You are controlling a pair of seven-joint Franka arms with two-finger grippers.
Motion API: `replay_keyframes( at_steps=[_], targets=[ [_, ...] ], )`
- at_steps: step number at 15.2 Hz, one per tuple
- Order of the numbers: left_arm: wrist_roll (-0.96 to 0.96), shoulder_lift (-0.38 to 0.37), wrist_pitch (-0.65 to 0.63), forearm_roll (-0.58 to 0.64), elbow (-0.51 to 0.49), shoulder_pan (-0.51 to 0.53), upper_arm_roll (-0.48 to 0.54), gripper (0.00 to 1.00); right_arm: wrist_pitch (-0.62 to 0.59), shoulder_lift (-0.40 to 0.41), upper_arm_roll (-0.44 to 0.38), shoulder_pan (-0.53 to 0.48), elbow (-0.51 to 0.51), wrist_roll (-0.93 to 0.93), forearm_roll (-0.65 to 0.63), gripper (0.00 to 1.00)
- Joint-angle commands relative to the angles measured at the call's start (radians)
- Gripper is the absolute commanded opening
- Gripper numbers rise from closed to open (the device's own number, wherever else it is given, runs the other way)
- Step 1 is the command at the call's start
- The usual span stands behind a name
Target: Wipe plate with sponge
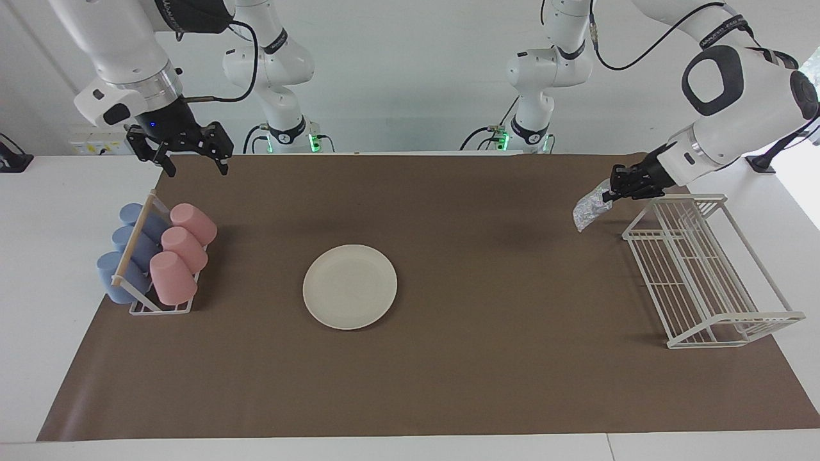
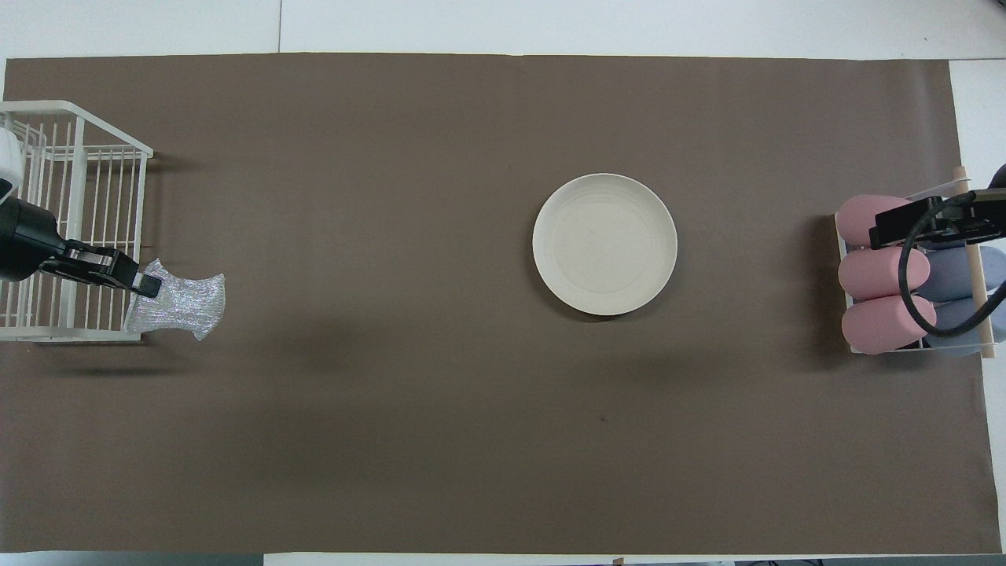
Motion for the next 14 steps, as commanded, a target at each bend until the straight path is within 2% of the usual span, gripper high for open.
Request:
replay_keyframes(
  at_steps=[1,7,11,14],
  targets=[
    [-0.006,0.019,0.004,0.126,0.073,-0.031,0.006,0.0,-0.006,0.005,0.009,-0.013,0.015,0.013,0.007,1.0],
    [-0.154,0.017,-0.021,0.471,0.162,-0.142,0.006,0.0,-0.007,0.005,0.009,-0.015,0.015,0.013,0.004,1.0],
    [-0.285,0.016,0.024,0.698,0.153,-0.157,0.006,0.0,-0.007,0.005,0.008,-0.015,0.012,0.016,0.0,1.0],
    [-0.305,-0.001,0.093,0.864,0.096,-0.148,0.006,0.0,-0.007,0.005,0.009,-0.013,0.014,0.016,-0.002,1.0]
  ],
)
